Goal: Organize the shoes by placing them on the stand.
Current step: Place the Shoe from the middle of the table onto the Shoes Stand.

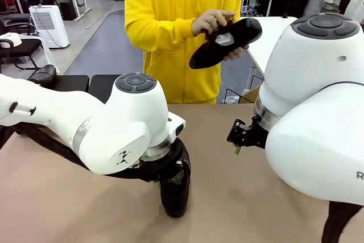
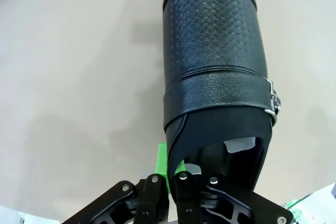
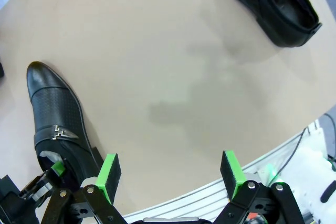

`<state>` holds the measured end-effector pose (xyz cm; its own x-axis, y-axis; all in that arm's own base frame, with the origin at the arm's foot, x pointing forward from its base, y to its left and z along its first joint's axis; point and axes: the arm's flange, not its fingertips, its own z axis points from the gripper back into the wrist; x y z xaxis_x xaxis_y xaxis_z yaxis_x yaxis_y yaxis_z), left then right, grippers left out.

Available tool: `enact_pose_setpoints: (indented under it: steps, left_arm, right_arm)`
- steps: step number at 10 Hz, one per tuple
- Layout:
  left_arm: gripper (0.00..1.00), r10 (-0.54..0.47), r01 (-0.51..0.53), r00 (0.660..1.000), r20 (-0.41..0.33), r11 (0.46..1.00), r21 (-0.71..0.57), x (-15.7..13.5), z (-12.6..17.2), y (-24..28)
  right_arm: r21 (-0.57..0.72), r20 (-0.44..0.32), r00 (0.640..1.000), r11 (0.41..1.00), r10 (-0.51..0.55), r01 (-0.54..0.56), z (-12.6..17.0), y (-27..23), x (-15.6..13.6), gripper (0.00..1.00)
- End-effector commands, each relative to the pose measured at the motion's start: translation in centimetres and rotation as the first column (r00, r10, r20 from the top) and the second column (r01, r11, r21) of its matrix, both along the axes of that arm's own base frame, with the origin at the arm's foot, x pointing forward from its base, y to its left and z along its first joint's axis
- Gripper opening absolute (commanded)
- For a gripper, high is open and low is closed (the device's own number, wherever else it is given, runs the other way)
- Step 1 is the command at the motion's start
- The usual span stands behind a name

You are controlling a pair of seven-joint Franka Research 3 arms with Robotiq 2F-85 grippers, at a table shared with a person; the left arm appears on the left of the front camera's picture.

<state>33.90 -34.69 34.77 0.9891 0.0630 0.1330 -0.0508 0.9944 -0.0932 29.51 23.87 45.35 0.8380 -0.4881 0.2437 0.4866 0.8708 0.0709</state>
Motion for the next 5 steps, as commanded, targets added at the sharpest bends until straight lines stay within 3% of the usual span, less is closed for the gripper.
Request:
enact_pose_setpoints:
  steps: [1, 3, 5]
  left_arm:
    - [0.00, -0.015, 0.015, 0.999, -0.041, 1.000, 0.021, 0.2, -0.5, -0.4]
    - [0.00, -0.059, 0.060, 0.994, -0.096, 0.998, 0.000, -1.0, 2.6, 0.8]
    - [0.00, -0.058, 0.059, 0.998, 0.017, 0.998, -0.027, -1.4, 8.4, 5.4]
  right_arm:
    - [0.007, 0.005, 1.000, 1.000, 0.015, -0.015, 0.2, 0.0, 0.5, 1.00]
    - [0.007, 0.005, 1.000, 1.000, 0.015, -0.015, 0.2, 0.0, 0.5, 1.00]
    - [0.007, 0.005, 1.000, 1.000, 0.015, -0.015, 0.2, 0.0, 0.5, 1.00]
